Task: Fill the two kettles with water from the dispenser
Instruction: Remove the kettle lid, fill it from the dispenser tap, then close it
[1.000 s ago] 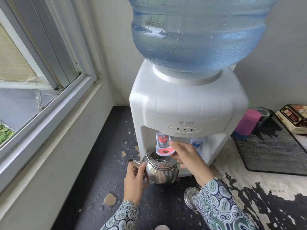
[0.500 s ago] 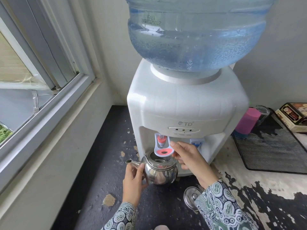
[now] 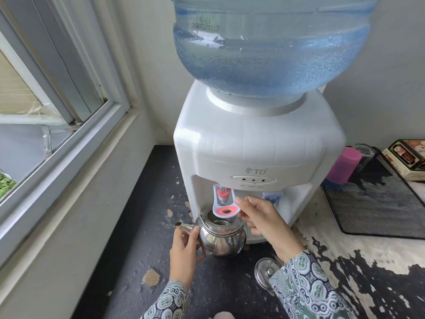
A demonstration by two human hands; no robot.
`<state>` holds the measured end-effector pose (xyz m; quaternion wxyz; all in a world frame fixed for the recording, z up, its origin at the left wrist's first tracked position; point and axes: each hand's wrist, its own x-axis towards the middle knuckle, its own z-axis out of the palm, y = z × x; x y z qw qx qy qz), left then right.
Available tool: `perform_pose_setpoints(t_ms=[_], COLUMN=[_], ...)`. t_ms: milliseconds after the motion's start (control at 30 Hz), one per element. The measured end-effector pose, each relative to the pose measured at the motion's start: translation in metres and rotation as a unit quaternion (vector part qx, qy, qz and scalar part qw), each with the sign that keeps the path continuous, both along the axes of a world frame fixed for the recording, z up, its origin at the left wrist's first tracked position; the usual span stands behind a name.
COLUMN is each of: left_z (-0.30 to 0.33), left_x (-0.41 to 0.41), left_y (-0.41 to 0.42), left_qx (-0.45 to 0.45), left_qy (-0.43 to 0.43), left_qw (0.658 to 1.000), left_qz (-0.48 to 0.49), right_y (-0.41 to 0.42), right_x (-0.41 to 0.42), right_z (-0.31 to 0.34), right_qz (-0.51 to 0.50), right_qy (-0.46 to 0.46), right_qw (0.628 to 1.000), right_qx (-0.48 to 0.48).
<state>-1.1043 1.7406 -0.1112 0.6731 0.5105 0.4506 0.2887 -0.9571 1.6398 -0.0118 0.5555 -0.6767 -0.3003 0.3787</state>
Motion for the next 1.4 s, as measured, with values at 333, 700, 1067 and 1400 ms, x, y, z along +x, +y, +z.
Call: perform_pose_setpoints(t_ms=[333, 700, 1067, 1400], left_z=[-0.0042, -0.0041, -0.0061, -0.0056], left_x=[0.0008, 0.0006, 0.0001, 0.0], left_y=[0.0012, 0.0007, 0.0019, 0.0016], left_qx=[-0.001, 0.0, -0.001, -0.004], left_qy=[0.002, 0.001, 0.002, 0.0], left_qw=[1.0, 1.0, 1.0, 1.0], left_qz=[0.002, -0.002, 0.0, -0.001], right_y=[0.0008, -0.0003, -0.0012, 0.0001], right_x=[0.0, -0.0016, -0.0009, -0.0004], right_z=[-0.0031, -0.0002, -0.0035, -0.005], right_qz=[0.001, 0.001, -0.002, 0.001], right_qy=[0.029, 0.042, 0.065, 0.085], right_qw=[0.999, 0.999, 0.998, 0.996], right_qx=[-0.013, -0.01, 0.014, 0.02])
